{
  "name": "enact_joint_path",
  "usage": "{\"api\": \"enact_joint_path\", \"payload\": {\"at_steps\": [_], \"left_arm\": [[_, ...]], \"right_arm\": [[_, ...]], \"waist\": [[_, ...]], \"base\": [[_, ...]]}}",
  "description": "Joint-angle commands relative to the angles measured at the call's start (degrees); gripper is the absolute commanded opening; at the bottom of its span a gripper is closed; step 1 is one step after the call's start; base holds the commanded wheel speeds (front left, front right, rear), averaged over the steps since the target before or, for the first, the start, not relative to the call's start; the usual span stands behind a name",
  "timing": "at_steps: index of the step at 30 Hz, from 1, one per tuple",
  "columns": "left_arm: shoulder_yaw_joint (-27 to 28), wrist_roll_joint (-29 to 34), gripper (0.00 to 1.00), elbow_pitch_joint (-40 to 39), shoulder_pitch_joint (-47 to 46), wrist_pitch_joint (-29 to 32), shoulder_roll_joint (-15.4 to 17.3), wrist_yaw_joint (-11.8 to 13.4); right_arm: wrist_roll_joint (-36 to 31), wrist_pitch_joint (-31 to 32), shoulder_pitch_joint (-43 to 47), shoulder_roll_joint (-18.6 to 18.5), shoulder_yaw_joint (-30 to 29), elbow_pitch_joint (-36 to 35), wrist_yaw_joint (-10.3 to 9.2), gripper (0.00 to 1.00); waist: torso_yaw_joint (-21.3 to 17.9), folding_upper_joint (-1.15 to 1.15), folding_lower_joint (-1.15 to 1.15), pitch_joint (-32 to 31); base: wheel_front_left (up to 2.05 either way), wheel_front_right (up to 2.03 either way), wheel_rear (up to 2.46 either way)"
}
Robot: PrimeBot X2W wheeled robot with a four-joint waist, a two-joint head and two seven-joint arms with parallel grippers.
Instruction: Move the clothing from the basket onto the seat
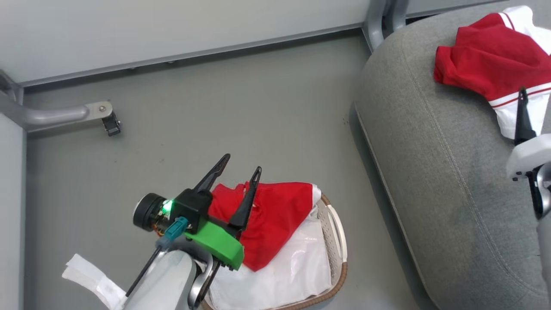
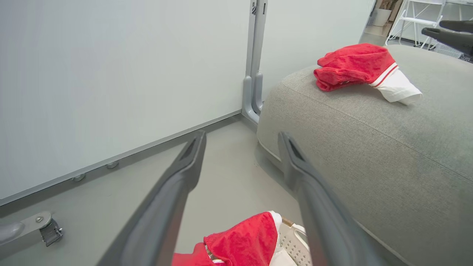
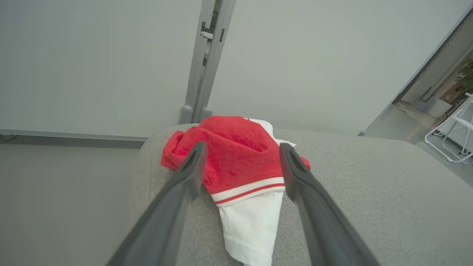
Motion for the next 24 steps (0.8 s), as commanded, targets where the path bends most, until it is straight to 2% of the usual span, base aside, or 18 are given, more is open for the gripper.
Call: {"api": "enact_joint_path", "payload": {"at_steps": [1, 11, 18, 24], "left_arm": [[1.3, 0.4, 1.00, -0.1, 1.8, -0.1, -0.2, 0.0], [12.2, 1.4, 1.00, -1.7, 9.9, -0.1, -2.1, 1.3], [18.9, 2.6, 1.00, -3.7, 15.3, -0.1, -3.6, 1.6], [23.6, 3.4, 1.00, -5.2, 20.3, 0.0, -4.6, 1.3]], "right_arm": [[0.6, -0.1, -0.2, 0.7, 0.7, -0.7, -0.10, 1.00], [2.9, -0.1, 3.3, 7.5, 6.8, -5.5, -0.09, 1.00], [2.7, -0.1, 11.4, 12.0, 10.2, -11.1, -0.09, 1.00], [5.4, -0.1, 19.3, 13.2, 11.7, -15.2, -0.09, 1.00]], "waist": [[2.4, 0.68, 0.00, -3.4], [5.3, 0.68, 0.00, -8.1], [6.1, 0.68, 0.00, -10.0], [6.3, 0.68, 0.00, -11.8]], "base": [[0.00, 0.00, 0.00], [0.00, 0.00, 0.00], [0.00, 0.00, 0.00], [0.00, 0.00, 0.00]]}}
